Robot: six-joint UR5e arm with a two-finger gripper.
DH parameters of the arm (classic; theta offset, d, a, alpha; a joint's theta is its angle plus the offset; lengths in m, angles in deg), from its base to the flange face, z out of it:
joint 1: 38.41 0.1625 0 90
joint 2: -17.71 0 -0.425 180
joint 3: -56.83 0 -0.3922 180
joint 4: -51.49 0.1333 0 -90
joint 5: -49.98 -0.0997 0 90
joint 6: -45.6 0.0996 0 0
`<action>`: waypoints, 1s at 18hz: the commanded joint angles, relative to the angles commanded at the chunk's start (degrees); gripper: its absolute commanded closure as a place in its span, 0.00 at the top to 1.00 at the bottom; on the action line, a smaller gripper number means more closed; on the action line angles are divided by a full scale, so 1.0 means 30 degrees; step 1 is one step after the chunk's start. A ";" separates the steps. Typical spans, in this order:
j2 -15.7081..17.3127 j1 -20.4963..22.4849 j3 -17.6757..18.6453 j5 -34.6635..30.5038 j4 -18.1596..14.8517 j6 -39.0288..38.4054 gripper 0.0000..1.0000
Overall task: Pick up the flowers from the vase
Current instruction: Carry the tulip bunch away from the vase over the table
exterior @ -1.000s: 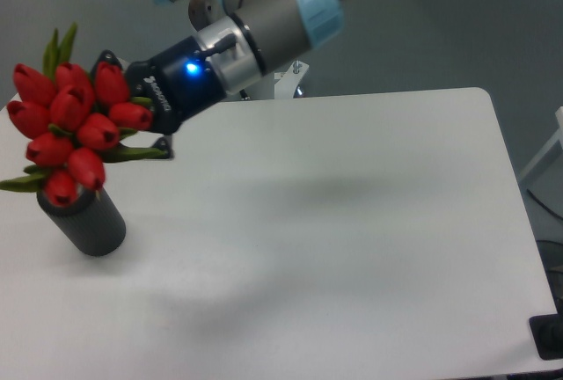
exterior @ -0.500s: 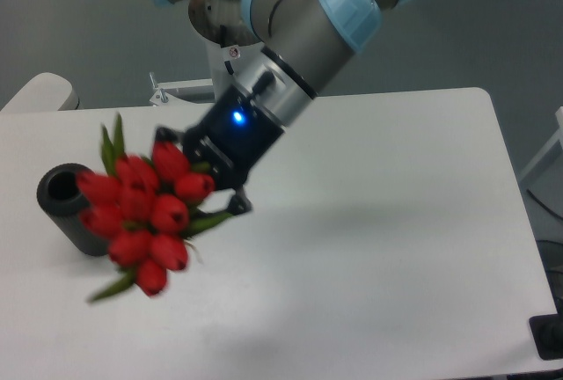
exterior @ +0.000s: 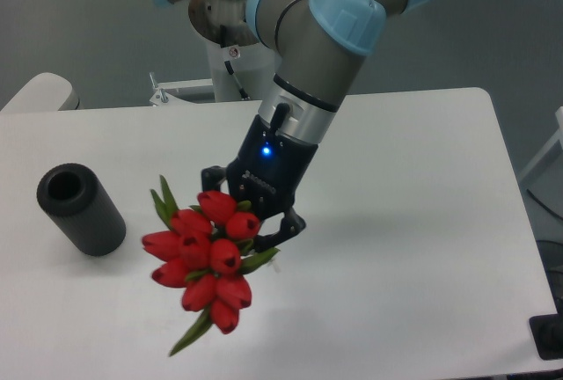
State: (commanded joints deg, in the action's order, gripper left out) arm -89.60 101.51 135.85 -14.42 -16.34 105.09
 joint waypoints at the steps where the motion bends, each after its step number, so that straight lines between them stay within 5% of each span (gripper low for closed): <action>1: -0.0087 -0.0001 -0.0147 -0.0589 -0.0297 0.0265 0.03; 4: -0.0526 0.0058 -0.0149 -0.1792 -0.0563 0.0501 0.04; 10: -0.2136 -0.0088 -0.1320 -0.5217 -0.3053 0.1498 0.06; 18: -0.3105 -0.0966 -0.1438 -0.7419 -0.2821 0.2875 0.02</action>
State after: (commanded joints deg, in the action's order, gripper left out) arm -98.91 98.61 131.54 -36.67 -24.80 113.72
